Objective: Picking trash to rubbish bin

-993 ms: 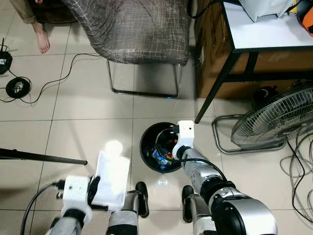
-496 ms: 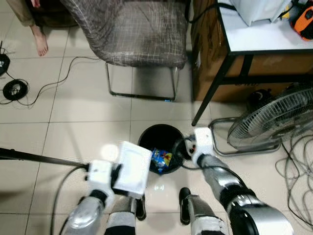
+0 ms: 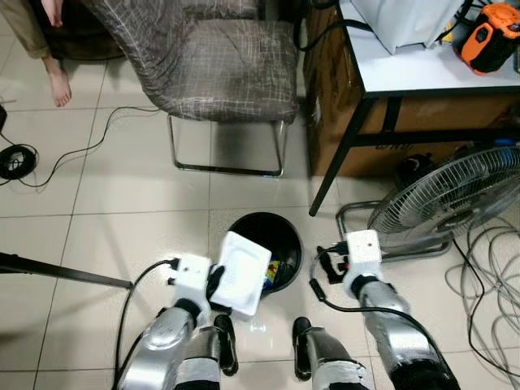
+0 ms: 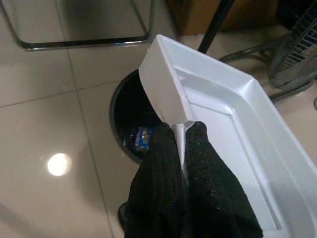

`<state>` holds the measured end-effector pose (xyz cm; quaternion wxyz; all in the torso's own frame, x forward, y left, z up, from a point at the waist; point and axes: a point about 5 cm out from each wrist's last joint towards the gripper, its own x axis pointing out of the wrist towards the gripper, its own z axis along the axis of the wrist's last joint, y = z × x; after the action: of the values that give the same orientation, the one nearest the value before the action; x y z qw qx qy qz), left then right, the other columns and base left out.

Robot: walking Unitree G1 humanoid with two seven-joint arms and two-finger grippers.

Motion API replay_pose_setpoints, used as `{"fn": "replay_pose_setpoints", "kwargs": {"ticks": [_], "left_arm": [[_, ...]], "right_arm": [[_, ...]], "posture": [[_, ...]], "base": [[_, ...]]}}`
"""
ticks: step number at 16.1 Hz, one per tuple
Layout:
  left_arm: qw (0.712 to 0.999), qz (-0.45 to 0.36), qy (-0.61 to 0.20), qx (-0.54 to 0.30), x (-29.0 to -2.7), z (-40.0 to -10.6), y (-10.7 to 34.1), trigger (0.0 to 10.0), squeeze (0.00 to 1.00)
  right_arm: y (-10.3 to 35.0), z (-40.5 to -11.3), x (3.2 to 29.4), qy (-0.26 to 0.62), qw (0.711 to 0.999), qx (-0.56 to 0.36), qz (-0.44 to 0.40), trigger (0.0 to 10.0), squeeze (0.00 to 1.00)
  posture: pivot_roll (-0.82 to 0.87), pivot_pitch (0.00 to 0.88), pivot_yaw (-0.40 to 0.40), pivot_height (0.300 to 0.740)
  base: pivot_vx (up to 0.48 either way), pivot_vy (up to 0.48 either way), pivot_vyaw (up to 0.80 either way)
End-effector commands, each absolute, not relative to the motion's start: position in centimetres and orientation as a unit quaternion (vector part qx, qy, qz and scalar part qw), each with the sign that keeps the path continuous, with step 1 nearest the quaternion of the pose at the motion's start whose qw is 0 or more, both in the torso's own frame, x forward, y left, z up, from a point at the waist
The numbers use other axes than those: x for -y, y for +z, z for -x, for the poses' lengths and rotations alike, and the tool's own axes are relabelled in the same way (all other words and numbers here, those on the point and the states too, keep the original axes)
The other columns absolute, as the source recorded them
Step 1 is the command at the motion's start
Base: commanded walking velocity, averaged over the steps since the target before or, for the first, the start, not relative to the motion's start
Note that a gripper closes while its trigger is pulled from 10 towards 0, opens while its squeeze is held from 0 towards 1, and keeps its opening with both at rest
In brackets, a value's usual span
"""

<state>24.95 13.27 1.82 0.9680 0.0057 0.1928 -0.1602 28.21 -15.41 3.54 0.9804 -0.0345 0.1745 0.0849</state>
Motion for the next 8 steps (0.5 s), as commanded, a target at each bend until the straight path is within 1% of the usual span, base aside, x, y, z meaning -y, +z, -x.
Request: {"fn": "replay_pose_setpoints", "kwargs": {"ticks": [1, 6, 8], "left_arm": [[0.961, -0.01, -0.174, -0.212, -12.8, -24.6, 0.7, 10.0, 0.0], [0.958, -0.013, -0.192, -0.212, -12.0, -25.8, 0.4, 10.0, 0.0], [0.958, -0.011, -0.192, -0.211, -12.1, -26.0, 0.3, 10.0, 0.0]], "right_arm": [[3.7, -27.4, 15.5, 0.083, 0.979, -0.184, 0.04, 10.0, 0.0], [4.9, -26.8, 15.5, 0.063, 0.98, -0.187, 0.035, 10.0, 0.0], [5.1, -26.7, 15.3, 0.063, 0.979, -0.192, 0.027, 10.0, 0.0]], "posture": [[-0.12, 0.255, 0.025, 0.74], [-0.14, 0.254, 0.046, 0.74], [-0.14, 0.256, 0.05, 0.74]], "base": [[0.0, 0.0, 0.0], [0.0, 0.0, 0.0], [0.0, 0.0, -0.8]]}}
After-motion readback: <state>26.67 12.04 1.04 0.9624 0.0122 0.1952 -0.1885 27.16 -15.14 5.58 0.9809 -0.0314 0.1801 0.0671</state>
